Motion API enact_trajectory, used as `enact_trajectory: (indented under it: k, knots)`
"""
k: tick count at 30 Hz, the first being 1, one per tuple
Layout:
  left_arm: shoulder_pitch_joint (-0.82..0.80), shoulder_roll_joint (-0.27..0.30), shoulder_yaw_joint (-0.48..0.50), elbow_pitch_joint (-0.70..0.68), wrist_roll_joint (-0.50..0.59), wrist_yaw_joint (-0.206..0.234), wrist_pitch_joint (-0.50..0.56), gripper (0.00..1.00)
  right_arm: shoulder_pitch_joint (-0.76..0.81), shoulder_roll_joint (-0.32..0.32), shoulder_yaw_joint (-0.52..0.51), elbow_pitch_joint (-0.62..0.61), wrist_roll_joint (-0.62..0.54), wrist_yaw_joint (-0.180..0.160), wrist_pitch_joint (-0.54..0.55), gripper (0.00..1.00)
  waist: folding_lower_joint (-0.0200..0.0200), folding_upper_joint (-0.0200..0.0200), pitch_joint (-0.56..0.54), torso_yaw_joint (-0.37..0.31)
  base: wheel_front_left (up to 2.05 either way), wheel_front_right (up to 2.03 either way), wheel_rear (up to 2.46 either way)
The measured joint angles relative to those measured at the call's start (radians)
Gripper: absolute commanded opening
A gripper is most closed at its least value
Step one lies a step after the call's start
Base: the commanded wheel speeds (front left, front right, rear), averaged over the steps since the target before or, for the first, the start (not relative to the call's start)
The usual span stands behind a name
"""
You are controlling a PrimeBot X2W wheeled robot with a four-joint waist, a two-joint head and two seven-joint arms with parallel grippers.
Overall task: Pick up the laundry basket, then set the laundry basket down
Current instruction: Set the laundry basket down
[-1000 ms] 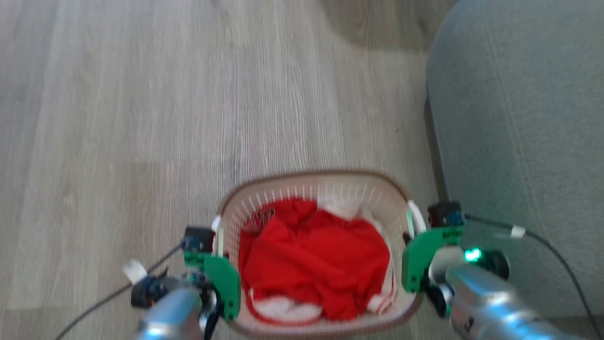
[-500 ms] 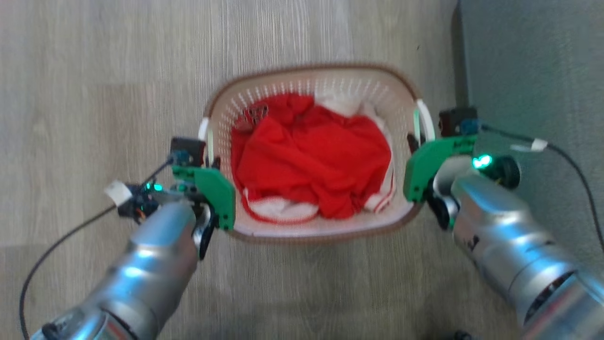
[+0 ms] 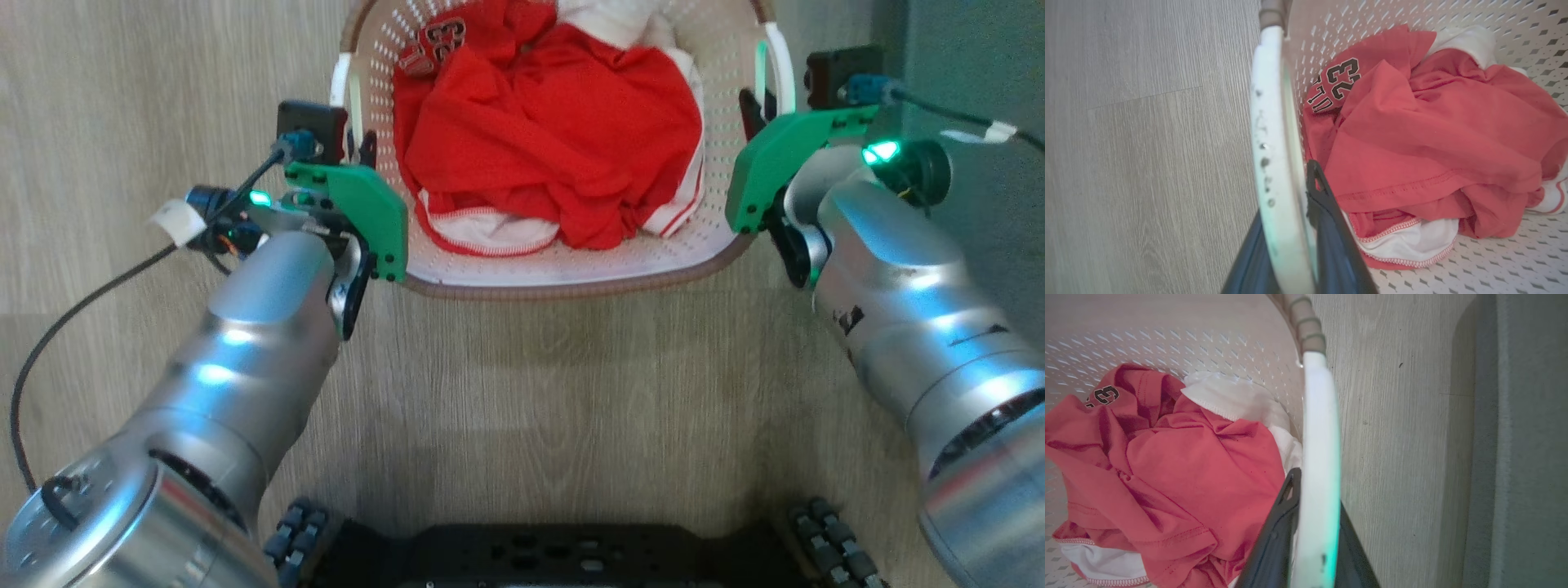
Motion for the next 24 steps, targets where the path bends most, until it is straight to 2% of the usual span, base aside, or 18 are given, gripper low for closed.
enact_trajectory:
  k: [10, 24]
  knots:
    - [-0.045, 0.000, 0.016, -0.024, 0.016, 0.016, -0.003, 0.00, -0.034, -0.003, -0.095, 0.000, -0.098, 0.000, -0.001, 0.00, 0.0000, 0.0000, 0.127, 0.015, 0.00, 0.00, 0.00]
    - [-0.084, 0.000, 0.047, -0.035, 0.050, 0.025, -0.007, 0.00, -0.068, 0.001, -0.224, -0.006, -0.231, 0.000, -0.017, 0.01, -0.0003, 0.0000, 0.183, 0.013, 0.00, 0.00, 0.00]
